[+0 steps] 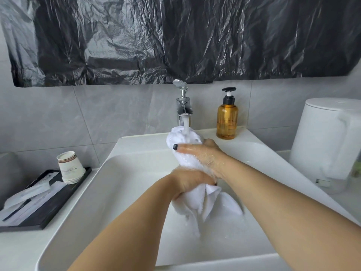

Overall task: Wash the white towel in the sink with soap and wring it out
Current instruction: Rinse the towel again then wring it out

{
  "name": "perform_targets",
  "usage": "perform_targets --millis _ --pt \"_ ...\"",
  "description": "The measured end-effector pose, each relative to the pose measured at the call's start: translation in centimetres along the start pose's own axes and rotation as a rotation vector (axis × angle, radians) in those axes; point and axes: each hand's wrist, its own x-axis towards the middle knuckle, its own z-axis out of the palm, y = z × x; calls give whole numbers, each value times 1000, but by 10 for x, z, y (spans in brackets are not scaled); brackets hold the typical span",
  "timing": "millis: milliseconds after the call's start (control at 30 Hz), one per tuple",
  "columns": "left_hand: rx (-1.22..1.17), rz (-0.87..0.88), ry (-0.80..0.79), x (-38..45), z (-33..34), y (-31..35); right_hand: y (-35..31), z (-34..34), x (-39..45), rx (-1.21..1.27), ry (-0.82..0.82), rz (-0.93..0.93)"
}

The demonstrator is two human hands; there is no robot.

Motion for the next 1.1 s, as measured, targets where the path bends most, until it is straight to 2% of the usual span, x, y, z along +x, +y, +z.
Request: perform_targets --millis 100,200,333,433,500,567,633,733,800,900,967,1100 --pt "34 18 24 1 3 2 -1 5 7 -2 39 -27" --pt "109 61 21 2 6 6 0 8 19 -112 41 -28" --pt "167 226 57 2 6 4 -5 8 10 -215 114 -3" --pt "68 287 109 1 -2 2 -7 4 6 -193 11 -51" --pt "-98 216 141 3 -7 7 -8 -4 10 -124 -59 -55" --pt "-361 174 143 4 -13 14 -4 -10 19 -82 -81 7" --pt "-608 205 150 5 -18 20 3 -10 22 25 -120 116" --pt "-784 302 145 5 -21 28 5 -7 13 218 -196 236" --pt "-902 351 159 2 -25 33 5 -5 10 230 -212 284" --pt "-1071 415 180 -1 -32 37 6 -5 9 263 -282 490" --pt "-1062 381 218 -2 -32 36 2 -3 6 320 -276 477" --pt "-798 191 378 6 -18 26 -2 12 4 374 -116 420"
